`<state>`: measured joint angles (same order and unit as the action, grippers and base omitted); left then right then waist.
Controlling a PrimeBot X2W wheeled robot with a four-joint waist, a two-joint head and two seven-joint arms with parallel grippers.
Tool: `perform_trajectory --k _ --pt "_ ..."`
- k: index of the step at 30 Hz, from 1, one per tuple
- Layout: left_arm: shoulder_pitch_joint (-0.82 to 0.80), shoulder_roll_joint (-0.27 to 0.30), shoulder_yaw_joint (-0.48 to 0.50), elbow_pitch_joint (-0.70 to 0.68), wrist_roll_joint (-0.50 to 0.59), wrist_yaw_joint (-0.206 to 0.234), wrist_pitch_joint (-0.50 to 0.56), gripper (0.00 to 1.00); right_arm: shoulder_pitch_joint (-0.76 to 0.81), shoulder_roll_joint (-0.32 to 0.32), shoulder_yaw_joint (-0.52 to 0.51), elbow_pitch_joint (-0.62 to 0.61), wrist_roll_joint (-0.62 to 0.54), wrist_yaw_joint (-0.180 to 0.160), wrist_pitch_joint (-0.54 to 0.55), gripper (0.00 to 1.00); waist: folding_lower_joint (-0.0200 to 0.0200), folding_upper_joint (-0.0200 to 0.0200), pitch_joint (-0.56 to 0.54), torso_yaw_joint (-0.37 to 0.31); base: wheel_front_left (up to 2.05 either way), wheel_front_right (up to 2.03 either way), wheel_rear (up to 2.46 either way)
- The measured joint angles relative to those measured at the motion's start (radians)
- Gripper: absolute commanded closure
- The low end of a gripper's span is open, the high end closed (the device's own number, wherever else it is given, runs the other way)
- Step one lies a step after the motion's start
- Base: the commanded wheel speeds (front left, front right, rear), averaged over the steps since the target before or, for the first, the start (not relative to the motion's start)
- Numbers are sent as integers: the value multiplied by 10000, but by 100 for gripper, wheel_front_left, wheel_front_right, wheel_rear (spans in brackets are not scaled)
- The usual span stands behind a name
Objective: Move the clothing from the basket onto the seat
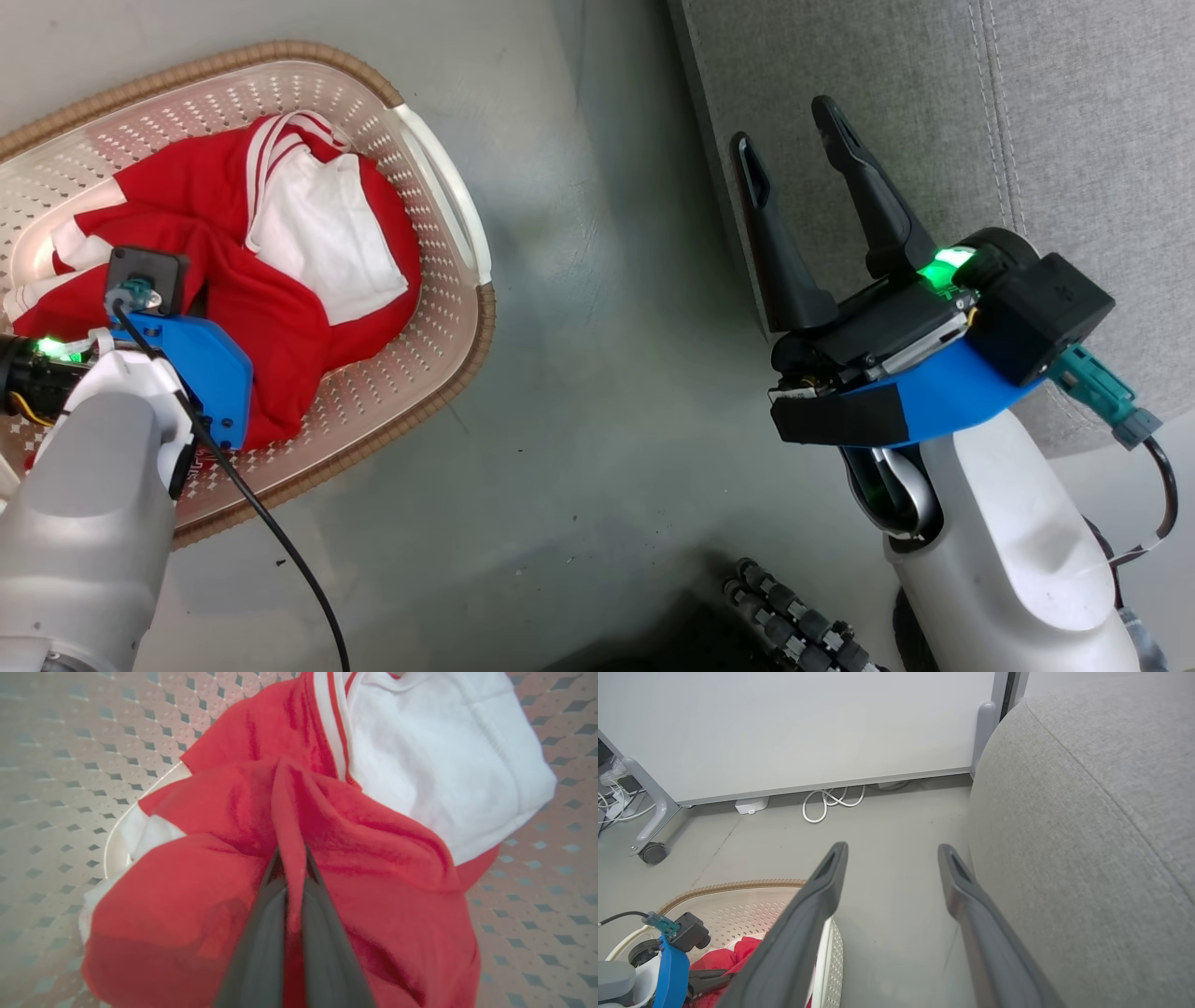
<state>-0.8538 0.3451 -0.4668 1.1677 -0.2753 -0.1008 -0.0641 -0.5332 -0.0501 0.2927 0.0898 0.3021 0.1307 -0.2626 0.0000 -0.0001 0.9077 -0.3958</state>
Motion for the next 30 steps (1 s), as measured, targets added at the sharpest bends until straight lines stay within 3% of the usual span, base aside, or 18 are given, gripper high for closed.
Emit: perform_trajectory --k 9,16,30 --pt "-148 -17 -119 341 -245 -190 -309 100 -70 0 -10 17 73 0 0 0 0 0 -118 15 0 0 0" --pt "-120 -412 -288 527 -435 -232 -861 100 -70 2 -100 205 -130 0 0 0 0 0 -539 271 0 0 0" --pt "897 -1710 -922 121 -1473 -288 -1755 100 603 12 -531 1043 -826 0 0 0 -1 1 -2999 1191 0 0 0"
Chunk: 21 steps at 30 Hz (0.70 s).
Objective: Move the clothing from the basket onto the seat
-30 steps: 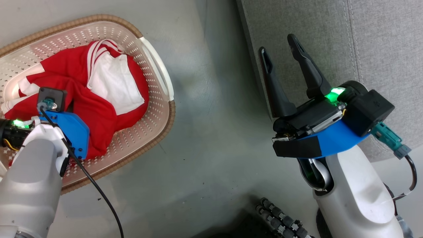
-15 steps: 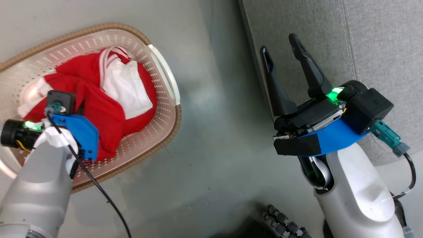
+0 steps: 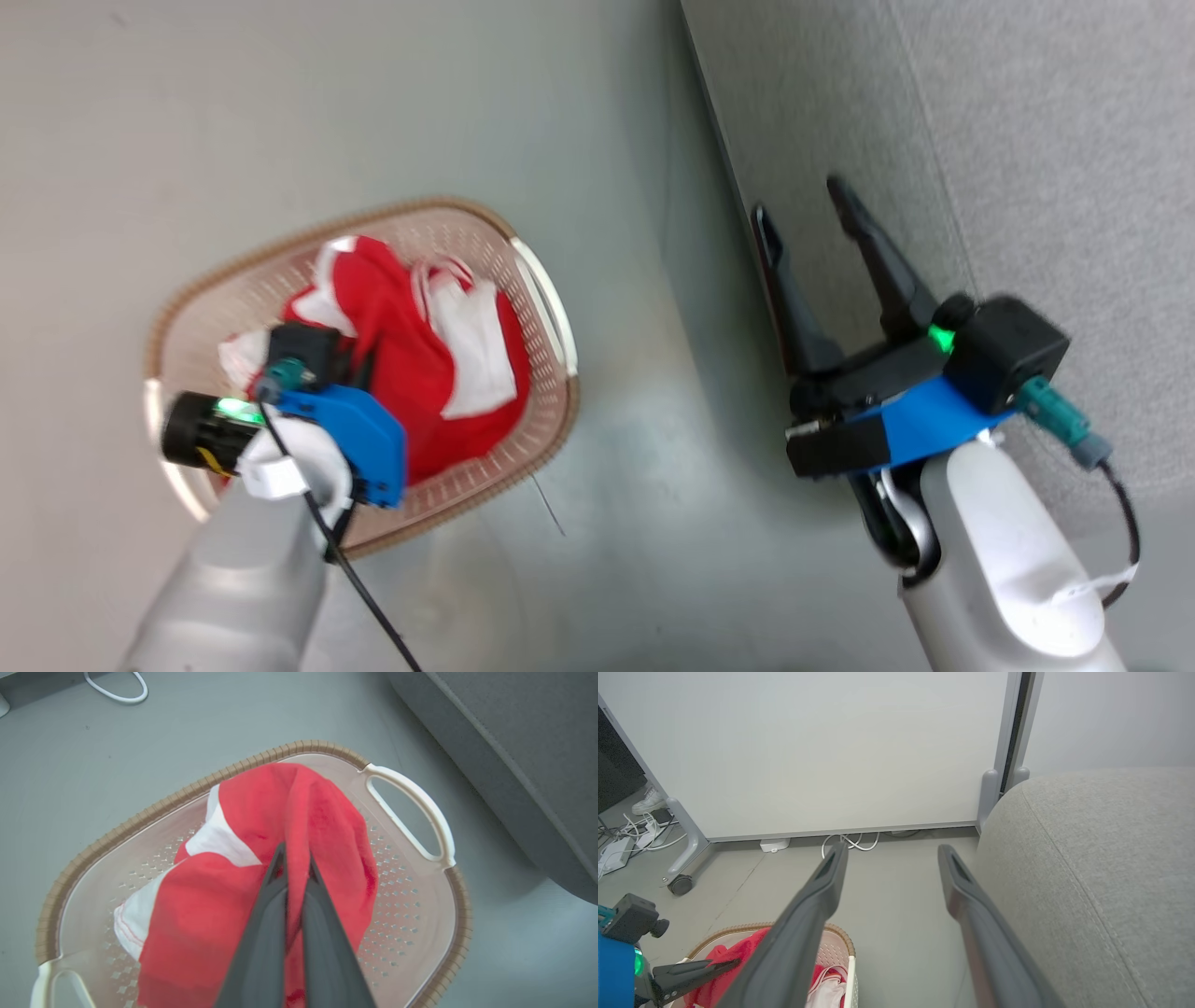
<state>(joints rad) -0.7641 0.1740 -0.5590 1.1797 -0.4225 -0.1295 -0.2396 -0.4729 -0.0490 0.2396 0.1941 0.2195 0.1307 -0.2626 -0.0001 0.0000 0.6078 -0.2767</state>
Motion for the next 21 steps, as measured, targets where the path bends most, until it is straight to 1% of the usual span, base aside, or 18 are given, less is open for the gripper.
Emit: perform_trajectory --k 3,6,14,21 --pt "295 -288 -257 -295 -297 0 -88 100 375 0 -33 328 -104 0 2 0 0 0 -680 219 0 0 0" --pt "613 -443 -518 -598 -600 0 -105 100 645 0 -50 627 -205 0 0 0 -1 0 -1366 425 0 0 0" --pt "1023 -637 -1384 -1735 -1482 -2 -190 100 1249 0 -286 1087 -428 0 0 0 -2 0 -3061 945 0 0 0" --pt "1009 -769 -2393 -2656 -2209 -2 -192 100 1853 -2 -537 1396 -543 0 0 0 -2 0 -4187 1510 0 0 0"
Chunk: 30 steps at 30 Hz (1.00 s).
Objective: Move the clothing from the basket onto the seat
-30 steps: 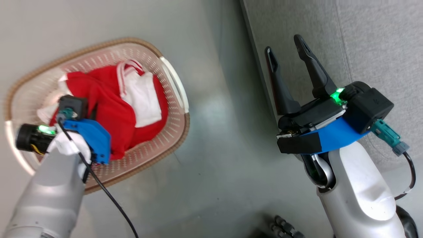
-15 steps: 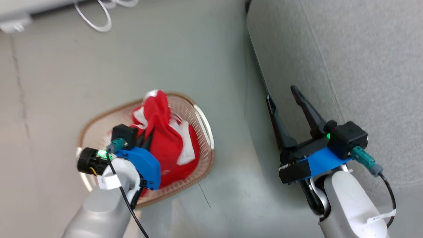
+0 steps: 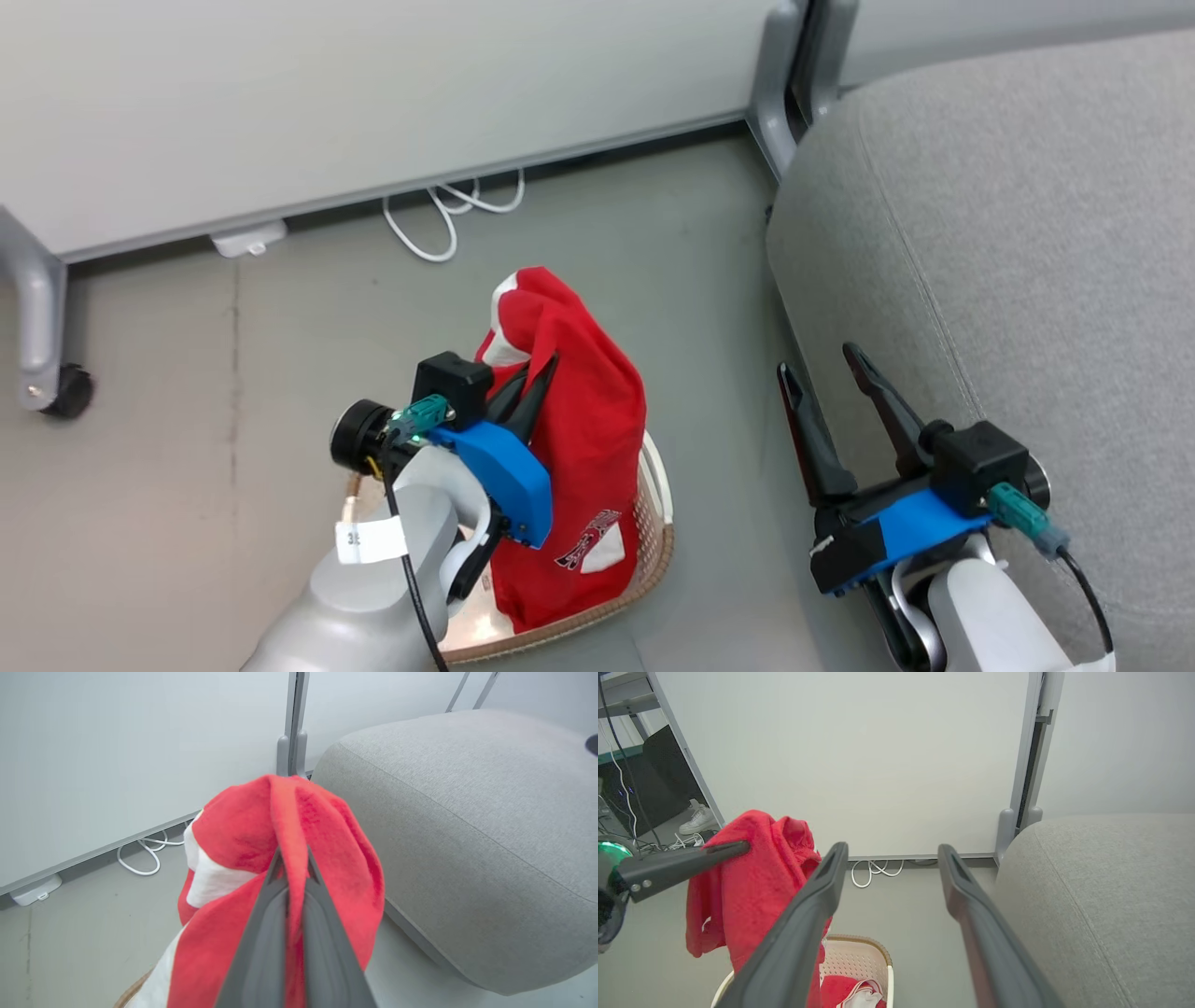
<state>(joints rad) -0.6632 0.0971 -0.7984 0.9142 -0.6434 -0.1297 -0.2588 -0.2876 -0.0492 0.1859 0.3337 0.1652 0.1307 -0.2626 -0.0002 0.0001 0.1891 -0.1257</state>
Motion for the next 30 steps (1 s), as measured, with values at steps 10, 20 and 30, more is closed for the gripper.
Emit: perform_trajectory --k 10,20,30 --pt "-785 -176 -1080 -830 -775 0 -10 100 614 0 -65 234 -69 0 23 0 0 0 -1124 732 0 0 0" --pt "-1297 -407 -1707 -1122 -1427 0 -13 100 959 0 123 205 -31 0 201 0 0 0 -1874 1113 0 0 0" --pt "-1441 -456 -2128 -1174 -1795 0 -13 100 1118 0 291 12 -23 -2 328 0 2 0 -1952 1047 0 0 0"
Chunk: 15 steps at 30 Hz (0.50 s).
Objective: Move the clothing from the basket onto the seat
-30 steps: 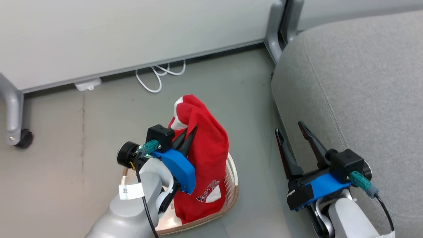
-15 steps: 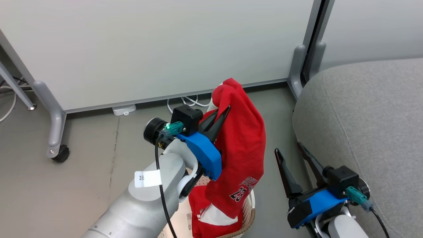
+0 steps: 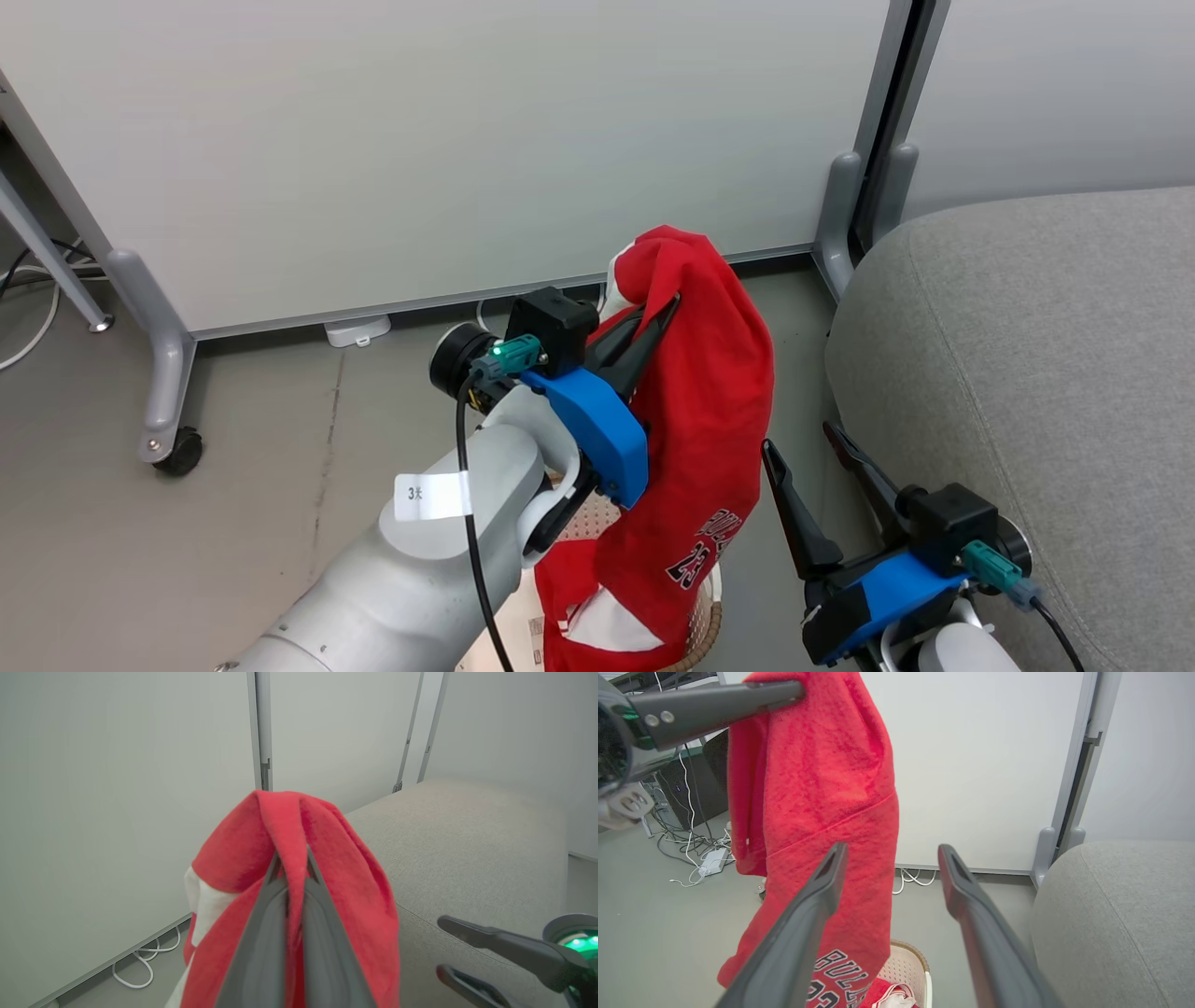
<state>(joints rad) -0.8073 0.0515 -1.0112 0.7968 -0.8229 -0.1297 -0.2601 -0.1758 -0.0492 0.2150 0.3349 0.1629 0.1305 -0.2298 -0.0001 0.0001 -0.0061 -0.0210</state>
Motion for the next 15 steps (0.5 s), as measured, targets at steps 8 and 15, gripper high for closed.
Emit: perform_trajectory --k 8,15 --pt "-8 0 -192 -12 -134 0 -2 100 -32 0 136 -2 17 0 268 0 0 0 71 -50 0 0 0" --pt "-8 -6 -249 -176 -161 0 -13 100 -632 0 391 230 -2 0 681 0 1 0 193 -94 0 0 0"
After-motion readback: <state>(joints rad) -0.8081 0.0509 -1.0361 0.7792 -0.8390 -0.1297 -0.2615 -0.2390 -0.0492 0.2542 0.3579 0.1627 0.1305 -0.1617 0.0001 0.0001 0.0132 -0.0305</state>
